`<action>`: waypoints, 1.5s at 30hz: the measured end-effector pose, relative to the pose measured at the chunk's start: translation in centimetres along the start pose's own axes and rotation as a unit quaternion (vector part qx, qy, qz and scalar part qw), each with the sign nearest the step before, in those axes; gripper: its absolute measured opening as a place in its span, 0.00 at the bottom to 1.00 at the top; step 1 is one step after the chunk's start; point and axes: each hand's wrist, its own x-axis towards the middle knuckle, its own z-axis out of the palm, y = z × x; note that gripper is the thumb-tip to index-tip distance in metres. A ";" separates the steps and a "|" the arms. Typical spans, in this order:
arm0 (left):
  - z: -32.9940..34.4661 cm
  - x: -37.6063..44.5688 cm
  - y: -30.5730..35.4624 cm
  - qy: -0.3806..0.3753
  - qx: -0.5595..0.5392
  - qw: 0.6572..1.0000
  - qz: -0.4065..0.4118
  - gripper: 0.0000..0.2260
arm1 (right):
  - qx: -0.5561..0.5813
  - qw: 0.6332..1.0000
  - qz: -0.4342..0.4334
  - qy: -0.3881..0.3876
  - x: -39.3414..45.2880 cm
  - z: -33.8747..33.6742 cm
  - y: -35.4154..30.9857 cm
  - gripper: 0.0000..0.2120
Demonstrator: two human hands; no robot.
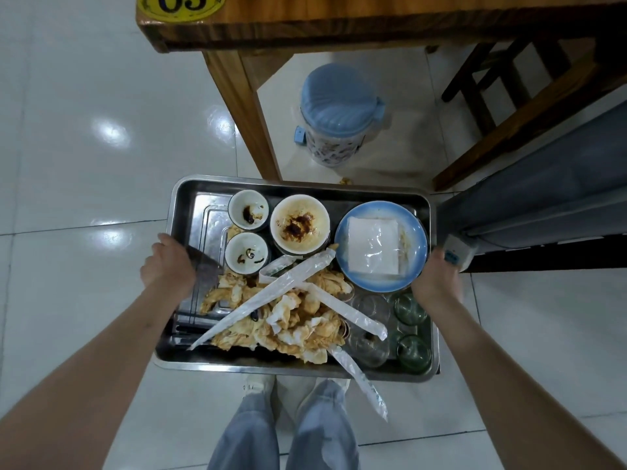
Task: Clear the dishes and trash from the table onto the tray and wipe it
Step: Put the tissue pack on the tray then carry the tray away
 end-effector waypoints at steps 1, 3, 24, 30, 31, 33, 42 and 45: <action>0.0 0.0 -0.1 0.000 -0.006 1.000 -0.002 0.29 | 0.000 1.000 0.000 0.000 0.0 0.1 0.0 0.18; 0.0 0.0 -0.1 0.000 -0.017 1.000 -0.005 0.28 | 0.001 1.000 0.001 -0.001 0.2 0.2 0.1 0.17; -0.2 1.4 -0.3 0.015 -0.078 0.997 -0.026 0.18 | 0.060 0.996 0.070 0.007 1.8 1.3 0.3 0.14; -0.1 1.6 -0.4 0.018 -0.101 0.994 -0.027 0.17 | 0.054 0.996 0.072 0.016 2.2 1.3 0.6 0.13; 0.0 1.7 -0.5 0.018 -0.106 0.994 -0.030 0.17 | 0.052 0.996 0.070 0.015 2.1 1.4 0.6 0.13; 0.1 1.7 -0.5 0.019 -0.116 0.992 -0.036 0.17 | 0.048 0.997 0.064 0.012 2.1 1.4 0.7 0.12; 0.3 2.1 -1.3 0.010 -0.124 0.992 -0.026 0.17 | 0.056 0.997 0.049 0.006 1.9 1.1 0.9 0.11; 0.4 2.2 -1.4 0.013 -0.125 0.992 -0.019 0.18 | 0.063 0.997 0.047 0.009 2.1 1.0 0.9 0.11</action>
